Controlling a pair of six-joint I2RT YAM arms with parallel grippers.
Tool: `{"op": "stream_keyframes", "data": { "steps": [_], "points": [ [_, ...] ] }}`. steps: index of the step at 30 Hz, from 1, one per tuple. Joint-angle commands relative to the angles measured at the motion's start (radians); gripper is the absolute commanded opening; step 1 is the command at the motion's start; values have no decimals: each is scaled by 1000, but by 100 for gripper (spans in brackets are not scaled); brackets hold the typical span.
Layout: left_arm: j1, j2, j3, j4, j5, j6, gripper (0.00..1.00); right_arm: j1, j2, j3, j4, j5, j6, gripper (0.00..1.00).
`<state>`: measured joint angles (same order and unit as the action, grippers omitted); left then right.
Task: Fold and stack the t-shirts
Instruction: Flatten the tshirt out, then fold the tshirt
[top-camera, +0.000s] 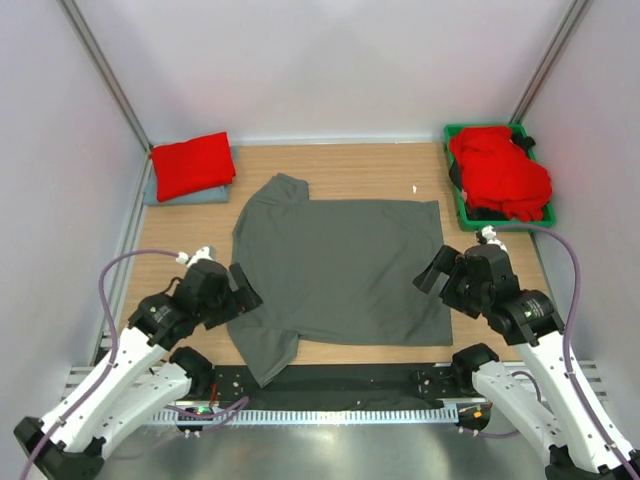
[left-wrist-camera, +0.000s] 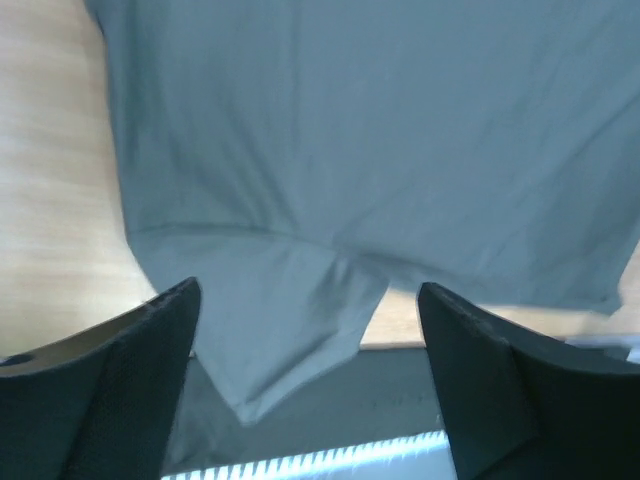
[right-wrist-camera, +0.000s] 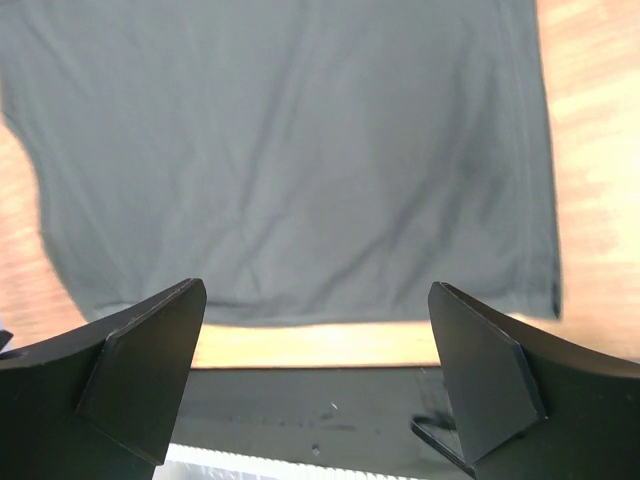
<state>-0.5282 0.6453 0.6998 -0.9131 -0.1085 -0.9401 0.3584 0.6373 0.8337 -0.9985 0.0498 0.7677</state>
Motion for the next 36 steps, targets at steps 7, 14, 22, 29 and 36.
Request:
{"op": "stream_keyframes", "data": {
  "steps": [7, 14, 22, 29, 36],
  "points": [
    [-533, 72, -66, -162, -265, -472, 78, 5, -61, -73, -104, 1, -2, 100],
    [-1024, 302, -66, -205, -422, -913, 69, 7, -34, -25, -91, -7, -41, 100],
    [-1185, 537, -28, -212, -451, -1086, 66, 5, -33, -44, -66, -24, -67, 100],
    [-1185, 446, -163, -66, -442, -1106, 61, 5, -51, -73, -52, -18, -74, 100],
    [-1188, 573, -195, 20, -373, -1085, 57, 7, -47, -96, -37, -8, -67, 100]
  ]
}}
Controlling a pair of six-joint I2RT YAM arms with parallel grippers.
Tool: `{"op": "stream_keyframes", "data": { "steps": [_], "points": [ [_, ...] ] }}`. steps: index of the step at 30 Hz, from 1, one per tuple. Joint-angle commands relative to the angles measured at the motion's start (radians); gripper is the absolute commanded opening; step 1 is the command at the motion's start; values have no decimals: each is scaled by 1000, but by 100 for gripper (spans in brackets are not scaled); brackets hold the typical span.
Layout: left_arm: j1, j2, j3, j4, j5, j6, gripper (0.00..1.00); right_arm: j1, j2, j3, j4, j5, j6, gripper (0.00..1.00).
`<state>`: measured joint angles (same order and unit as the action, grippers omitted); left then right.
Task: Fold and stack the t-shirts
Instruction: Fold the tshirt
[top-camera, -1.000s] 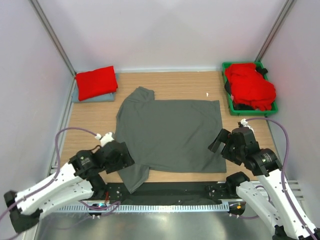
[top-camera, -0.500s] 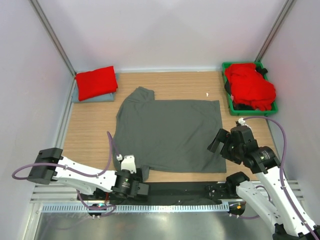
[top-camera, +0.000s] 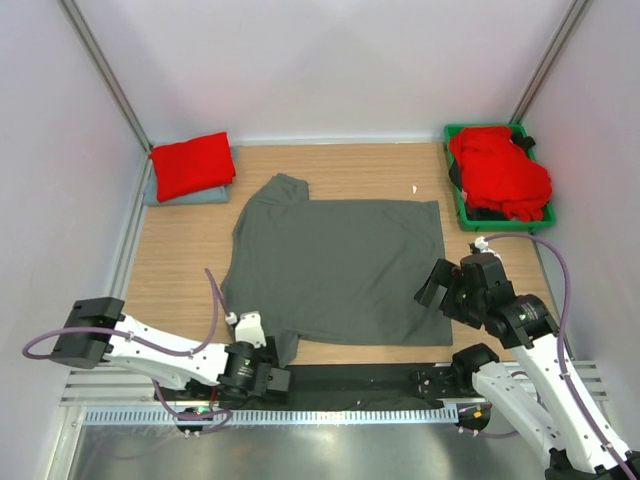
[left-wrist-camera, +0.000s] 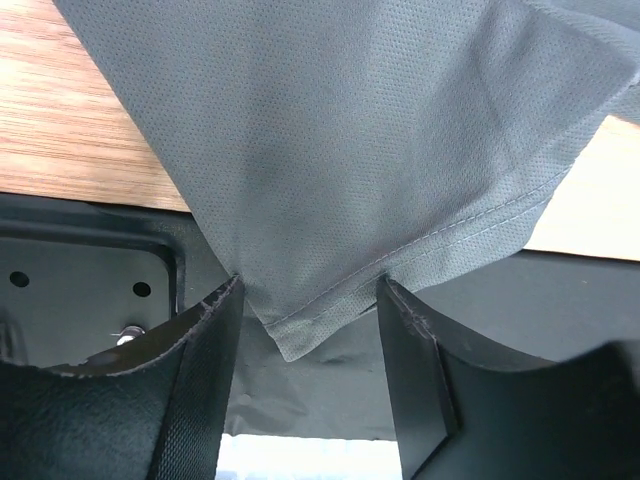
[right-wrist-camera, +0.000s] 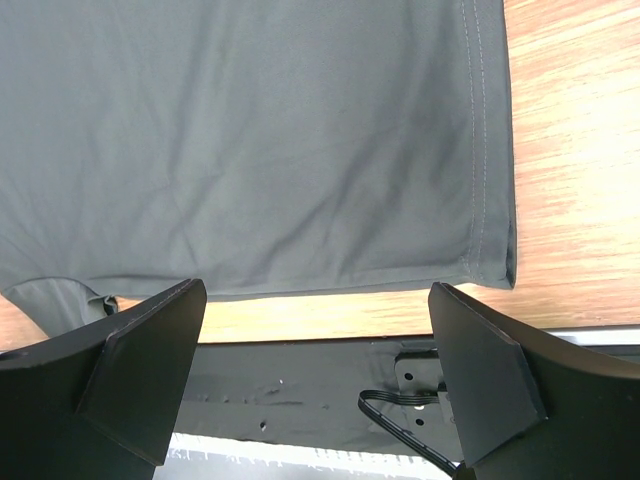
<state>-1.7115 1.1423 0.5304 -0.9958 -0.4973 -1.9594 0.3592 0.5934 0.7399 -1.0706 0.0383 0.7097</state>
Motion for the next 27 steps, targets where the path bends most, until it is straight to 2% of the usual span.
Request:
{"op": "stream_keyframes", "data": {
  "steps": [1, 5, 8, 12, 20, 22, 23, 27],
  "points": [
    [-5, 88, -24, 111, 16, -61, 56, 6, -4, -2, 35, 6, -7, 100],
    [-5, 103, -15, 117, 14, -49, 42, 4, -4, 4, 32, 20, -3, 100],
    [-5, 60, -32, 112, 3, -53, 19, 4, -6, 6, 32, 31, 4, 100],
    [-5, -12, -35, 79, -17, -53, 0, 4, -7, 12, 21, 49, 10, 100],
    [-4, -73, 52, -36, -76, -30, 0, 4, -12, 1, 1, 160, 65, 100],
    [-4, -98, 65, -85, -111, -32, 0, 4, 2, -22, 26, 141, 80, 100],
    [0, -116, 62, -90, -122, -32, 0, 6, 12, -58, 44, 83, 89, 100],
    [41, -275, -16, -43, -144, 19, 0, 6, 46, -164, 138, -9, 155, 96]
  ]
}}
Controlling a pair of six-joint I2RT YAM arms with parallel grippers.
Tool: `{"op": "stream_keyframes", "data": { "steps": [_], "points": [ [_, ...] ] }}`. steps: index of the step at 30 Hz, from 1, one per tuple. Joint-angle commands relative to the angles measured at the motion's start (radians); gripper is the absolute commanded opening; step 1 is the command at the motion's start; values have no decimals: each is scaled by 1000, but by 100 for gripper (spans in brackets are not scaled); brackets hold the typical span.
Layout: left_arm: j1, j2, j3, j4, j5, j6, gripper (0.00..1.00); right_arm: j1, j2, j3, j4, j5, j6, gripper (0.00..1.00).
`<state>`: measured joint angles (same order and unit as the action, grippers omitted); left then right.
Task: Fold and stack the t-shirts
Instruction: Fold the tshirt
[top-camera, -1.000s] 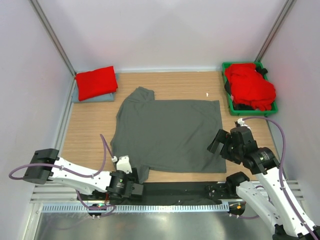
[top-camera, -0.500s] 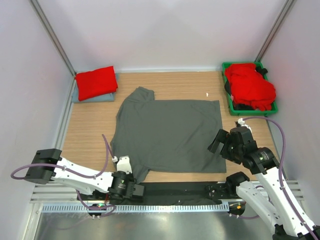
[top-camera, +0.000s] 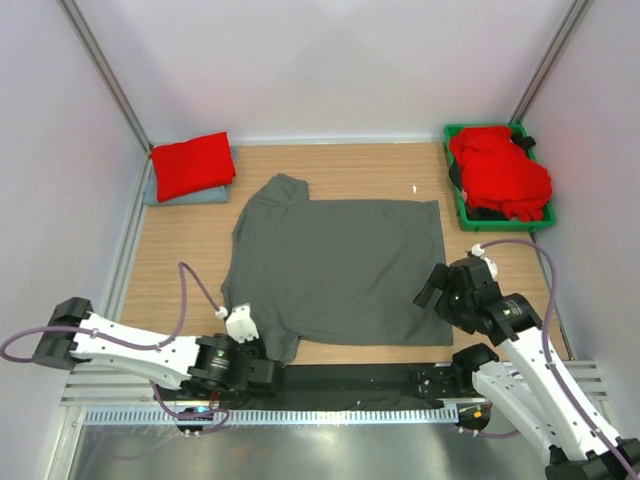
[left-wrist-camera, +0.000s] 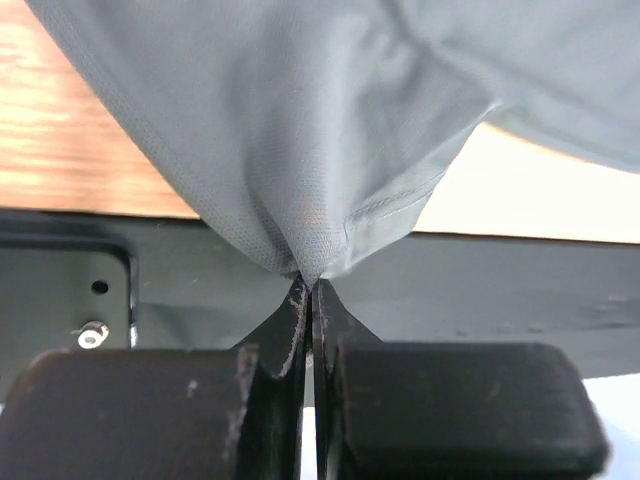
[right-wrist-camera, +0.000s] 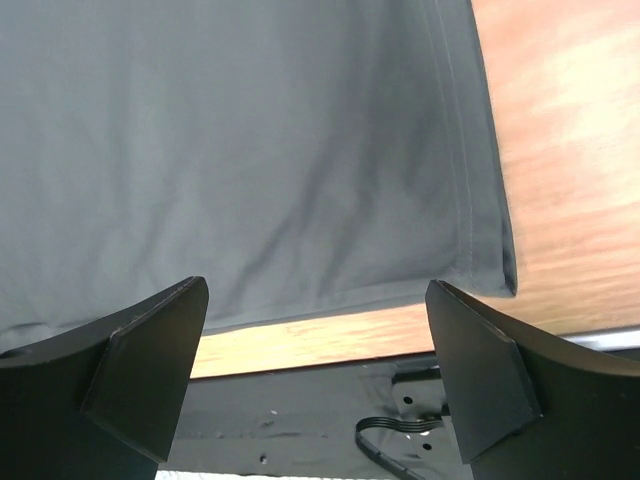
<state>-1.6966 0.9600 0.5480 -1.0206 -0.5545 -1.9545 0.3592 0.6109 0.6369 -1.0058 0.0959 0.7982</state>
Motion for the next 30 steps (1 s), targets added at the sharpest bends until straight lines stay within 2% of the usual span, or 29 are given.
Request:
{"op": "stream_keyframes", "data": {
  "steps": [1, 3, 5, 8, 11, 15, 19, 21, 24, 27, 30],
  "points": [
    [56, -119, -45, -9, -87, 55, 0, 4, 29, -71, 56, -41, 71, 96],
    [93, -165, -66, 17, -79, 117, 0, 7, 17, -83, 21, 42, 84, 95],
    [149, -196, -65, 25, -68, 204, 0, 9, -3, -89, 7, 45, 111, 91],
    [227, -179, -45, 43, -49, 317, 0, 15, 7, -83, -4, 60, 140, 87],
    [307, -129, -36, 127, -18, 443, 0, 27, 61, -80, -1, 79, 170, 87],
    [382, -63, -43, 224, 42, 538, 0, 35, 96, -147, 62, 21, 234, 87],
    [436, -17, -62, 312, 82, 595, 0, 86, 55, -177, 52, 67, 340, 82],
    [454, 8, -74, 362, 102, 620, 0, 147, 87, -166, 49, 125, 412, 80],
    [495, 38, -76, 405, 136, 667, 0, 236, 246, -76, 20, 247, 424, 81],
    [520, 60, -69, 430, 159, 713, 0, 294, 392, 65, -130, 367, 435, 78],
    [532, 69, -63, 447, 182, 749, 0, 308, 409, 129, -224, 409, 461, 70]
  ]
}}
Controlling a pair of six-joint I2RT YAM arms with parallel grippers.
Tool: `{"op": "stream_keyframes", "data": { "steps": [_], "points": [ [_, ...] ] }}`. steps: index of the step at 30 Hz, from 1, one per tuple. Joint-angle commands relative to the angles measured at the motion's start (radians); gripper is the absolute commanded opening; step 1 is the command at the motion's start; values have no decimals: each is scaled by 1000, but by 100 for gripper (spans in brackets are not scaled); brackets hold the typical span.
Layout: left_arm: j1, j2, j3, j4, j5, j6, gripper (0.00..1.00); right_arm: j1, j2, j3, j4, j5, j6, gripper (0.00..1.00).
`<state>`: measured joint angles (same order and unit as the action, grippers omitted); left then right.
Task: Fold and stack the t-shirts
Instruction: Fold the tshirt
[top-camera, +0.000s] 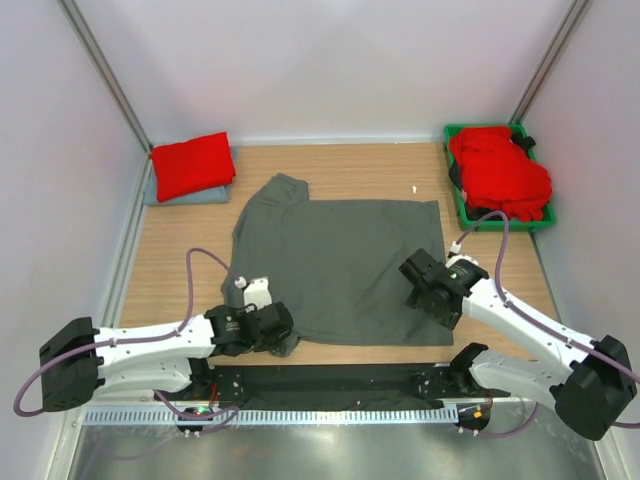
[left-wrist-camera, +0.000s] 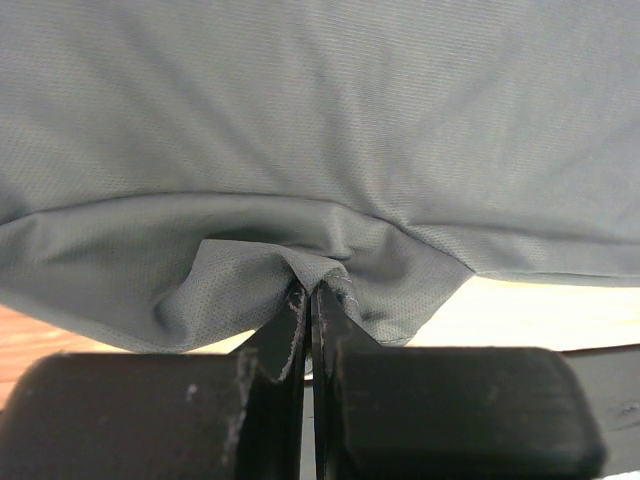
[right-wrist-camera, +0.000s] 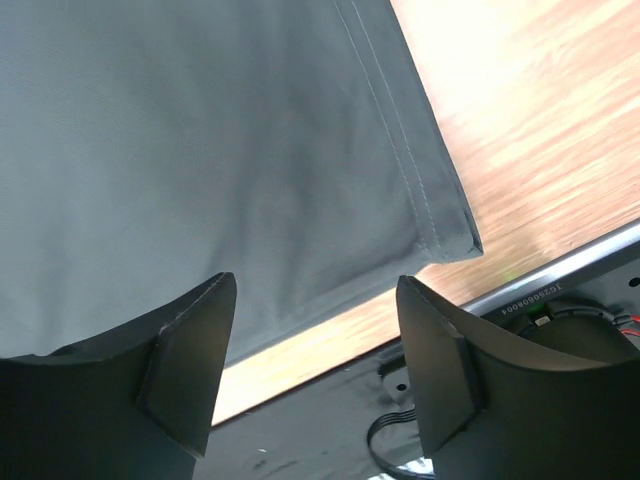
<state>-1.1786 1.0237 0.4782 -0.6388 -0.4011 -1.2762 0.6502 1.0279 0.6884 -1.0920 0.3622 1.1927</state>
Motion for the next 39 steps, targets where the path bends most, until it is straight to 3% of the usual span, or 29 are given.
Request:
{"op": "stream_keyframes", "data": {
  "steps": [1, 2, 3, 4, 7, 15, 19, 24, 32, 39],
  "points": [
    [16, 7, 4, 70, 31, 75, 0, 16, -18, 74, -141, 138, 80, 68],
    [19, 9, 0, 79, 38, 83, 0, 16, -32, 53, -132, 130, 88, 58],
    [26, 9, -3, 90, 44, 87, 0, 16, -49, 37, -112, 115, 91, 57],
    [34, 12, -12, 109, 51, 92, 0, 16, -49, 39, -120, 113, 103, 48],
    [53, 30, -23, 148, 91, 116, 0, 14, -17, 46, -126, 113, 108, 45],
    [63, 101, -12, 214, 128, 150, 0, 20, 132, 79, -128, 73, 35, 46],
    [66, 131, -12, 255, 154, 156, 0, 25, 175, 71, -100, 28, -5, 54],
    [68, 153, -9, 261, 168, 169, 0, 40, 63, -90, 95, -143, 74, 57],
    [74, 130, -15, 225, 165, 176, 0, 89, -112, -236, 130, -137, 261, 53],
    [114, 52, -29, 140, 157, 184, 0, 101, -141, -270, 159, -120, 283, 51]
  ]
}}
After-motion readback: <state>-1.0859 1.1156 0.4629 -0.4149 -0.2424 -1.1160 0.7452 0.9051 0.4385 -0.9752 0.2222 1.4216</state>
